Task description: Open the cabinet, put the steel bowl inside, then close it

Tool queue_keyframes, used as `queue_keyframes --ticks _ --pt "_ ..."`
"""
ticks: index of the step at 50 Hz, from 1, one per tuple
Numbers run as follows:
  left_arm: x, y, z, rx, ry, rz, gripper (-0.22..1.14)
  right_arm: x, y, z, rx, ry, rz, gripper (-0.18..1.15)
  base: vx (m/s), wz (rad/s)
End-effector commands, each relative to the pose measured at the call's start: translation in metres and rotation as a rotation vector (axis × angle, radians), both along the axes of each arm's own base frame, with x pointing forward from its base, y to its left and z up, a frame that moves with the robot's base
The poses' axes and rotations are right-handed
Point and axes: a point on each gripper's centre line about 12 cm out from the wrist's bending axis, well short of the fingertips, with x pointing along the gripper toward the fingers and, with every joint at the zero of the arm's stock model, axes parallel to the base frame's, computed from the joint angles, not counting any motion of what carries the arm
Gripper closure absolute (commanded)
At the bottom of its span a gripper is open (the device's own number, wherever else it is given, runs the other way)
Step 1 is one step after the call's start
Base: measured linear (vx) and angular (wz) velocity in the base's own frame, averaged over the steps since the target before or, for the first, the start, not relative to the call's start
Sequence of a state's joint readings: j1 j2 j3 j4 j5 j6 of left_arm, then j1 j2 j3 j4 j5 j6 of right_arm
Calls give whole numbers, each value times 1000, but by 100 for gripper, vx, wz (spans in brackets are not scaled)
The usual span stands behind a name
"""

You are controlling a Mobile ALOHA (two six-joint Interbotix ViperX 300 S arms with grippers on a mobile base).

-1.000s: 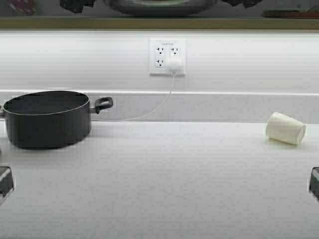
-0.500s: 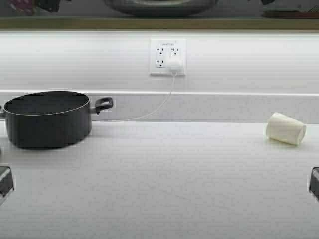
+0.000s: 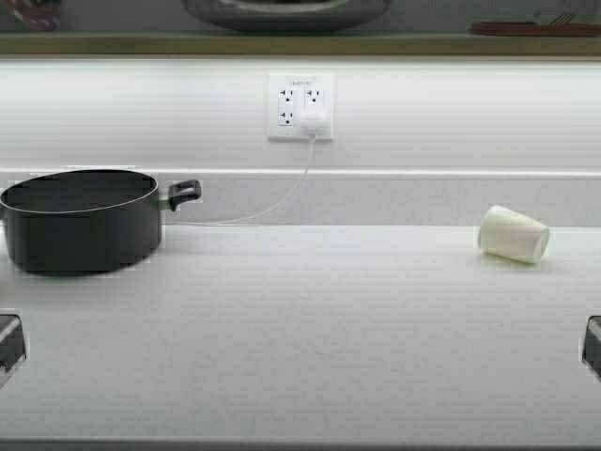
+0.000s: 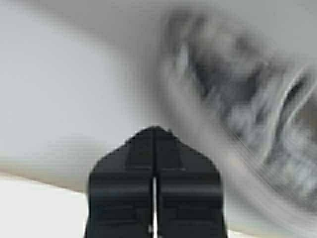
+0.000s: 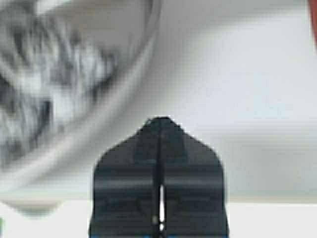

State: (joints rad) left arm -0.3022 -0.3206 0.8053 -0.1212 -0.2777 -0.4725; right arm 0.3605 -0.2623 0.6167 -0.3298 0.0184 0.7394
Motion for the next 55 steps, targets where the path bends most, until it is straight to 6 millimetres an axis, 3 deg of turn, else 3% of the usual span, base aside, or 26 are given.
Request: queue_keyframes --ticks 1,15,55 --pt "-6 1 -4 72 26 -18 87 -7 16 -6 -23 21 47 90 -16 -9" --pt "-14 3 -26 132 107 -40 87 -7 20 -4 -37 12 63 90 -18 -10" --pt "-13 1 -34 351 61 -116 87 -6 19 -25 -200 14 125 90 -22 4"
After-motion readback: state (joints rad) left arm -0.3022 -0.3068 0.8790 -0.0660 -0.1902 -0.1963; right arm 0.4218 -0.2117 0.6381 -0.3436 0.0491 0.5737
